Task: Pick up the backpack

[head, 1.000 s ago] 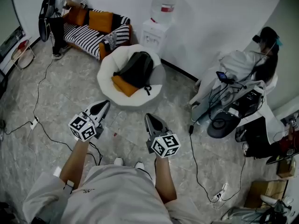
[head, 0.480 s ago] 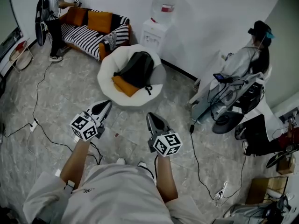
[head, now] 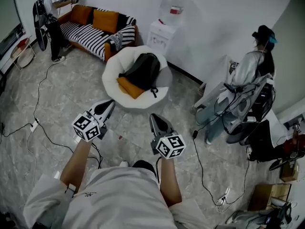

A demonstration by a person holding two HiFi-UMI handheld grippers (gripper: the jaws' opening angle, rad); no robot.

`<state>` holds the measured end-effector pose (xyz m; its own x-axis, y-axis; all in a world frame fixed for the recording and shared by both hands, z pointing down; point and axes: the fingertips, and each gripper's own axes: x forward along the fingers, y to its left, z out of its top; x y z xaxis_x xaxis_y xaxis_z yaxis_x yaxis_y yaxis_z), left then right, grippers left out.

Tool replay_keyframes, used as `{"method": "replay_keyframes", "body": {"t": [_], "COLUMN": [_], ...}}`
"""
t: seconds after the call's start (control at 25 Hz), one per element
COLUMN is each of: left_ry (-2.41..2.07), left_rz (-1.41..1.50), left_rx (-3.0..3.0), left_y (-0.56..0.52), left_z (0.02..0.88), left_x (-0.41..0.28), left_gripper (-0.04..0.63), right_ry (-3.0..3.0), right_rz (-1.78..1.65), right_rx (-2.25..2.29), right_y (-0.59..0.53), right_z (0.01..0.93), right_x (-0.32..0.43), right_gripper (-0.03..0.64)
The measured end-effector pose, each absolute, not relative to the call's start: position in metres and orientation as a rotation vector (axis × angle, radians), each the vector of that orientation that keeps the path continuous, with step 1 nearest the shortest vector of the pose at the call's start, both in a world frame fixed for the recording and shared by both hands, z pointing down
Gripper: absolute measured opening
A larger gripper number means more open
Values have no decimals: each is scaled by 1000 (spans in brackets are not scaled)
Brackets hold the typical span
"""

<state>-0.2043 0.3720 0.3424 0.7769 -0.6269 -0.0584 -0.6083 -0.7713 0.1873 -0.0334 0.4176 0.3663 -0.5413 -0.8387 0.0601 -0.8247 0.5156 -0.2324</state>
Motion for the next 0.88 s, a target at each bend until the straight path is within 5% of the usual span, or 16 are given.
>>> {"method": "replay_keyframes", "body": {"t": [0.88], "left_ry": [-1026], "left_rz": [-180], "left_rx": [2788], "left_y": [291], "left_z": [352], "left_x": [-179], "left_gripper": [2], "right_ry": [2779], "right_rz": [-366], "right_rx": [-1374], "right_y": [324], "right_z": [382], "right_x": [-20], "right_gripper": [6]}}
